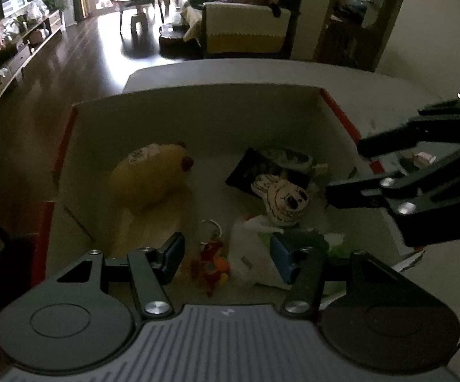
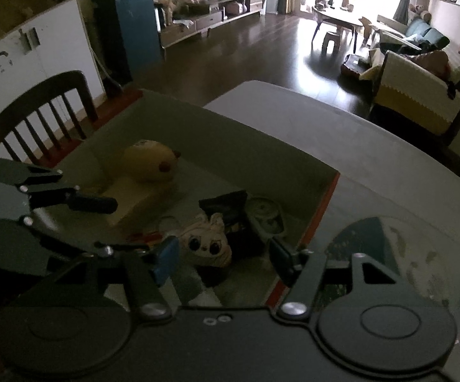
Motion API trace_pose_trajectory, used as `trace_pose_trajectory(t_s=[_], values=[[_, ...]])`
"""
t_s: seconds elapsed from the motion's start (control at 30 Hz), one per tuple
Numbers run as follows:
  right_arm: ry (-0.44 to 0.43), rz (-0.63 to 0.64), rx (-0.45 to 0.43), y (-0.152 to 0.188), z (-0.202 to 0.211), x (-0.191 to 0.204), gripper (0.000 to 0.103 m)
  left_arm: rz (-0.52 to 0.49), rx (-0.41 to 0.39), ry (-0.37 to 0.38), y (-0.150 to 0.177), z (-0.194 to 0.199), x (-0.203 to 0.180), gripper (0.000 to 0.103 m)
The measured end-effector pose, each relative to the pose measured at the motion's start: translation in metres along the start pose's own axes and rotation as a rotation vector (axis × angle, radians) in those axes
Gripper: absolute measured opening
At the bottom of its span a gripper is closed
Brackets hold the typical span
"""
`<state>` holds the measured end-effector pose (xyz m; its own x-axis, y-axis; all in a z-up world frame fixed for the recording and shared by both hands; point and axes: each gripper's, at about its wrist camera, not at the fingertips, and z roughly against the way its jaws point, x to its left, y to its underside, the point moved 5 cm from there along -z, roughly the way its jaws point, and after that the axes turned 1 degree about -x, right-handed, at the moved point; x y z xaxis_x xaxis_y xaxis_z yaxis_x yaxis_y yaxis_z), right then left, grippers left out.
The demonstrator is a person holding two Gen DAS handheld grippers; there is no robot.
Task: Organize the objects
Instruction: 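Open both grippers to drop the keychain and tape dispenser into the box, then move both grippers back toward the white-lidded cup and pink packet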
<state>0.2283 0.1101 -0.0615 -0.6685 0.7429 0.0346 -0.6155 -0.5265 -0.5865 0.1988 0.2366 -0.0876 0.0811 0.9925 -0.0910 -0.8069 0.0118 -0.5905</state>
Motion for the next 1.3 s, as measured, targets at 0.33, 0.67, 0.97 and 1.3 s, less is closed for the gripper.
trace_pose_trajectory(t_s=[0.33,0.67,0.97,1.3], values=[[-0.026,0.005,-0.058,0.013,0.041,0.0,0.072,-0.001,-0.07,-0.013,-0.002,0.034,-0.018,0.065],[-0.068,0.003,-0.099,0.036,0.083,-0.014,0.076,-0.001,-0.118,-0.007,-0.013,0.054,-0.064,0.074],[-0.057,-0.008,-0.112,0.065,0.111,-0.053,0.08,-0.003,-0.125,0.005,-0.022,0.05,-0.12,0.082],[-0.038,-0.043,-0.1,0.096,0.125,-0.115,0.081,-0.008,-0.118,0.025,-0.028,0.025,-0.187,0.085]])
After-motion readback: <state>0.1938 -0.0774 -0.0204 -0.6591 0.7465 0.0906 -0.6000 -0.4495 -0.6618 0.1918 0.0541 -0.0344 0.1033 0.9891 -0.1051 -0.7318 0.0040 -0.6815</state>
